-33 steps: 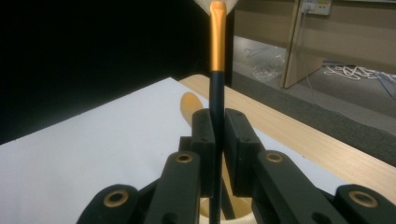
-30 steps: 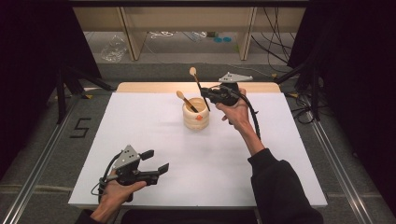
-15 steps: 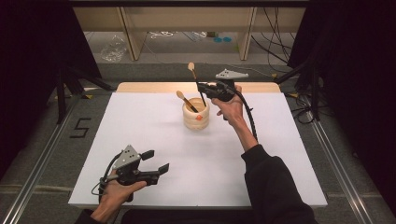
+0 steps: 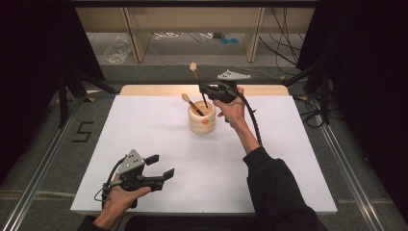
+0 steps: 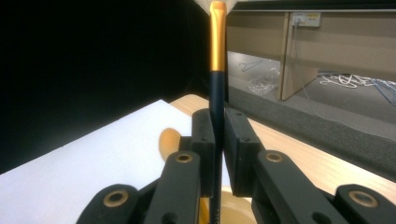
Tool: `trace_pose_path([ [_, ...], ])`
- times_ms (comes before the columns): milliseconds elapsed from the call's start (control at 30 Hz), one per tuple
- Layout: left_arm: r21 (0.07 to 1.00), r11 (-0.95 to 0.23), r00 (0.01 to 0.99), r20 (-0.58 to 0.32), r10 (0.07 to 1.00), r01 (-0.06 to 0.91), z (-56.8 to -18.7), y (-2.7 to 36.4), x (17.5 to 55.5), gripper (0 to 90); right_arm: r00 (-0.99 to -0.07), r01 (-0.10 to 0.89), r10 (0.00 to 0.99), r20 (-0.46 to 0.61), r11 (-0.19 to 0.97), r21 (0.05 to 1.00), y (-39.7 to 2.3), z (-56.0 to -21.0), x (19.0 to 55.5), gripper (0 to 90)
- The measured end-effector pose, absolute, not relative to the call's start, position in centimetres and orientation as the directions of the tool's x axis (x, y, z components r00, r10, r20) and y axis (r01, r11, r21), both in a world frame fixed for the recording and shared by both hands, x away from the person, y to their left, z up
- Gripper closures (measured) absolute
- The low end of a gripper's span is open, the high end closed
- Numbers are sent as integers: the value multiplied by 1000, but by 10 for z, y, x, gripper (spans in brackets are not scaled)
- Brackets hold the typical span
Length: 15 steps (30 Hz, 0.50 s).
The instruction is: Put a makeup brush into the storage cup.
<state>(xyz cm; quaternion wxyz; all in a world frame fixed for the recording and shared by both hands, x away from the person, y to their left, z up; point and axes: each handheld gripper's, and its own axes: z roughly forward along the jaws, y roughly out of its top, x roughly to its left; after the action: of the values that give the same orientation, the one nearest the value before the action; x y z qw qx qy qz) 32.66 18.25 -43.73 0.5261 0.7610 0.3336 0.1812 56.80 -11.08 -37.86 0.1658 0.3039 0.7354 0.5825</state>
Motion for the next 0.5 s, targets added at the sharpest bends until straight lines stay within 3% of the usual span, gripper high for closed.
trace_pose_path([
  [33,926,-247,731,-43,681,284,-437,184,330,218,-761,258,637,120,127,958,-109,-380,568,834],
  [100,921,-217,710,-85,699,323,-438,181,326,218,-759,250,642,107,136,959,-109,-382,569,834],
  [133,910,-135,672,-183,717,392,-439,176,321,218,-758,253,644,106,140,957,-108,-383,569,834],
  [500,909,-143,670,-176,721,392,-438,177,320,218,-752,274,649,121,140,952,-103,-393,571,834],
])
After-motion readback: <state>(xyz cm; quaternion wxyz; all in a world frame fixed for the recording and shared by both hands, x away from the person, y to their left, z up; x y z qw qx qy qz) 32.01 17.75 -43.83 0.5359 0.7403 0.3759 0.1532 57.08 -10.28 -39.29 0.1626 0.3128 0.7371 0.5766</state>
